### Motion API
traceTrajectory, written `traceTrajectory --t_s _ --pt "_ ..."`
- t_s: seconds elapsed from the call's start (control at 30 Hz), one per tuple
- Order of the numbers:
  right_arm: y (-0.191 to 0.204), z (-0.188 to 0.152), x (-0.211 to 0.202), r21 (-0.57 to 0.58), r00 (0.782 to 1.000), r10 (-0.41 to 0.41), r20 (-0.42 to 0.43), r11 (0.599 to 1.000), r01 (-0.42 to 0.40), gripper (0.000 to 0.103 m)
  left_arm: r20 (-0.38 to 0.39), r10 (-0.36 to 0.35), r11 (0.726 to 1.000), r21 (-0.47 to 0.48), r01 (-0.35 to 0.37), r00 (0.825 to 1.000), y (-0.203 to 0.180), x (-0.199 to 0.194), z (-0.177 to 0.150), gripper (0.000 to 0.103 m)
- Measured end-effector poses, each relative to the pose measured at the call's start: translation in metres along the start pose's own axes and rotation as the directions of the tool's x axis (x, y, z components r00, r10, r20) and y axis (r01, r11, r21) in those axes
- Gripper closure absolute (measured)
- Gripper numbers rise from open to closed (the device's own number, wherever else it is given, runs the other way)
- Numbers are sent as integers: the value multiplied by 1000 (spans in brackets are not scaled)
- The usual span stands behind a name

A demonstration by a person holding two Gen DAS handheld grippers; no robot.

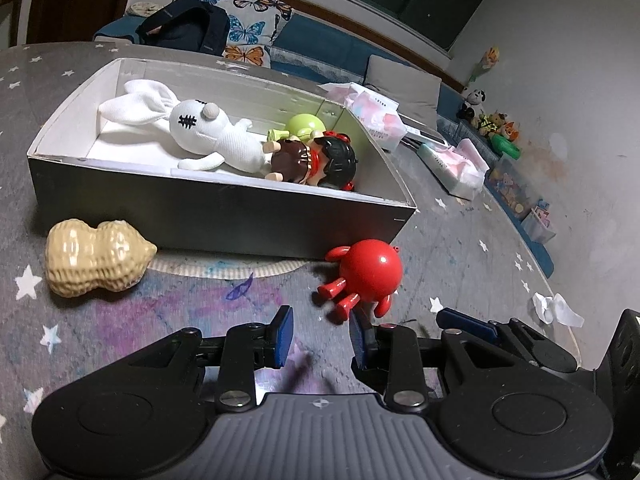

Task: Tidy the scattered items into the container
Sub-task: 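Move the left gripper toward the red round toy beside the box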

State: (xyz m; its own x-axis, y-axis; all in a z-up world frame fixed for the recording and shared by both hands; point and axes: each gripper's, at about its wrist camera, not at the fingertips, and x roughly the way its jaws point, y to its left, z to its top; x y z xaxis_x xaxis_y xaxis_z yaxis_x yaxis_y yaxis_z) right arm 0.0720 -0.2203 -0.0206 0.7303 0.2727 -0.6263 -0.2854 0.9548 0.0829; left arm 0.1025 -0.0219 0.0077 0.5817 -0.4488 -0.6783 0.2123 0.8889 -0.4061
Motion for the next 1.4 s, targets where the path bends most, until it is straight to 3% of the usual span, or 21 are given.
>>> traceTrajectory --t_s 0.47,0.7,1.4 --pt "0 -8 9 24 999 -11 -33 1000 12 0 -21 10 1000 2 -10 1000 2 4 -3 71" --pt "11 -10 13 -39 998 -51 -49 998 49 0 -27 23 1000 14 -23 999 2 6 -3 71" --pt "15 -14 15 -23 997 -79 -10 997 79 0 -40 25 1000 -3 -25 999 8 13 1 71"
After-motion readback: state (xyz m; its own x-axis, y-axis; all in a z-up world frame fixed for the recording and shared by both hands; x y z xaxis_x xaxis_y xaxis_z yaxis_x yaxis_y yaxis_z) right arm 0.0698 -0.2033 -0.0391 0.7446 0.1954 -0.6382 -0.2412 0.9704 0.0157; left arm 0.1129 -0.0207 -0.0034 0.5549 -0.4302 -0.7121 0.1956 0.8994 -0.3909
